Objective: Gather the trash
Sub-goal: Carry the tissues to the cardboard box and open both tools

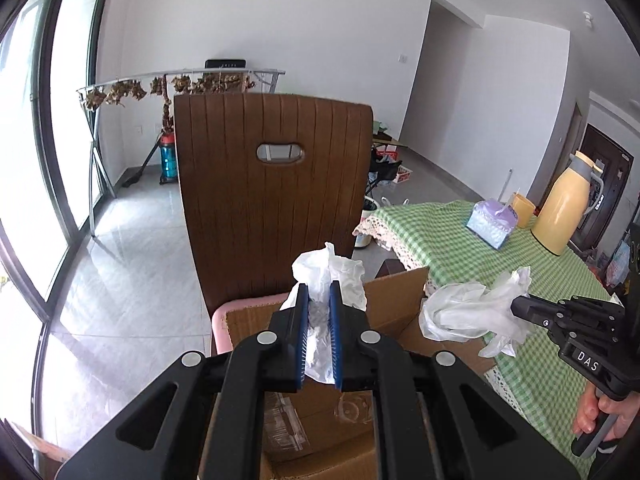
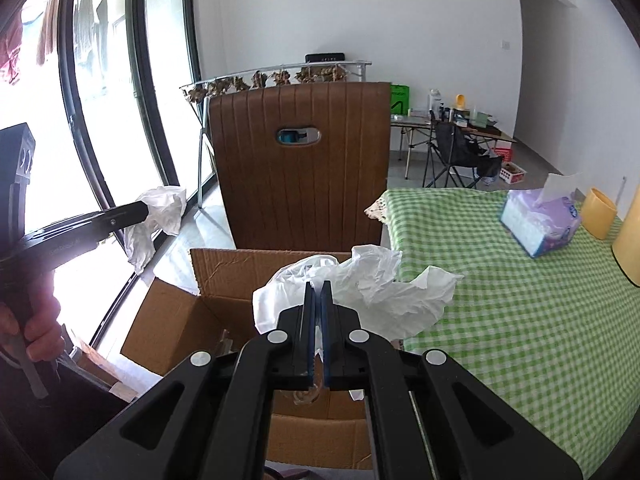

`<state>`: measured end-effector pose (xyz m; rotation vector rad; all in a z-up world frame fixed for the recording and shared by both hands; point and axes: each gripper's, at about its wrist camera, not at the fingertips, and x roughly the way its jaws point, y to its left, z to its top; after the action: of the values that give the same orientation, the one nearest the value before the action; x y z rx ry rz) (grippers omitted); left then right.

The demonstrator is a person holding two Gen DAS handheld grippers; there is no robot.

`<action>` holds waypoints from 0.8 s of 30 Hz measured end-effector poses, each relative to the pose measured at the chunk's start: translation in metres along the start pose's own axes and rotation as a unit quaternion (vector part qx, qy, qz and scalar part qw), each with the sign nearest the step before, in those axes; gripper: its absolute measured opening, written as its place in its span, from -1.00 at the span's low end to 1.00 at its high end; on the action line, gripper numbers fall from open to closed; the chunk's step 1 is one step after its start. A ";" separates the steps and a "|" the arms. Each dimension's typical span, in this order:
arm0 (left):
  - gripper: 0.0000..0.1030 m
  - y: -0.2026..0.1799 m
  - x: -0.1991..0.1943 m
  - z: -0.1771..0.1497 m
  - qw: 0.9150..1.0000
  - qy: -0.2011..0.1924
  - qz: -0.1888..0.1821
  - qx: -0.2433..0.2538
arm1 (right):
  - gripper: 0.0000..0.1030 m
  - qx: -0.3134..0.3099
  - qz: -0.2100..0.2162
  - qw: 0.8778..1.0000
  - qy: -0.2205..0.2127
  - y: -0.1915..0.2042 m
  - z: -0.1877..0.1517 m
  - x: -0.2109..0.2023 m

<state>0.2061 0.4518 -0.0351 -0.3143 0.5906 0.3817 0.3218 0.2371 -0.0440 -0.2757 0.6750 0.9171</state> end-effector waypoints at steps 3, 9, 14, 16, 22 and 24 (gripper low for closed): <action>-0.86 0.005 0.030 -0.015 0.997 0.064 -0.035 -0.018 | -0.95 -0.024 -0.005 0.998 0.052 0.012 -0.010 0.031; -0.86 -0.001 0.095 -0.074 0.978 0.202 -0.041 -0.022 | -0.95 -0.084 -0.039 0.983 0.156 0.032 -0.048 0.083; -0.81 -0.007 0.122 -0.101 0.968 0.246 -0.040 -0.017 | -0.95 -0.113 -0.061 0.972 0.197 0.036 -0.068 0.109; -0.81 -0.011 0.126 -0.106 0.969 0.247 -0.030 0.003 | -0.95 -0.119 -0.066 0.967 0.214 0.035 -0.077 0.120; -0.06 -0.015 0.136 -0.107 0.962 0.272 -0.028 0.000 | -0.66 -0.120 -0.068 0.961 0.238 0.030 -0.086 0.137; 0.09 -0.012 0.134 -0.105 0.963 0.267 -0.027 -0.003 | 0.16 -0.126 -0.078 0.963 0.226 0.032 -0.084 0.136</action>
<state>0.2640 0.4346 -0.1946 -0.4437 1.1067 0.2430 0.3184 0.3013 -0.1941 -0.7713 0.9404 0.7928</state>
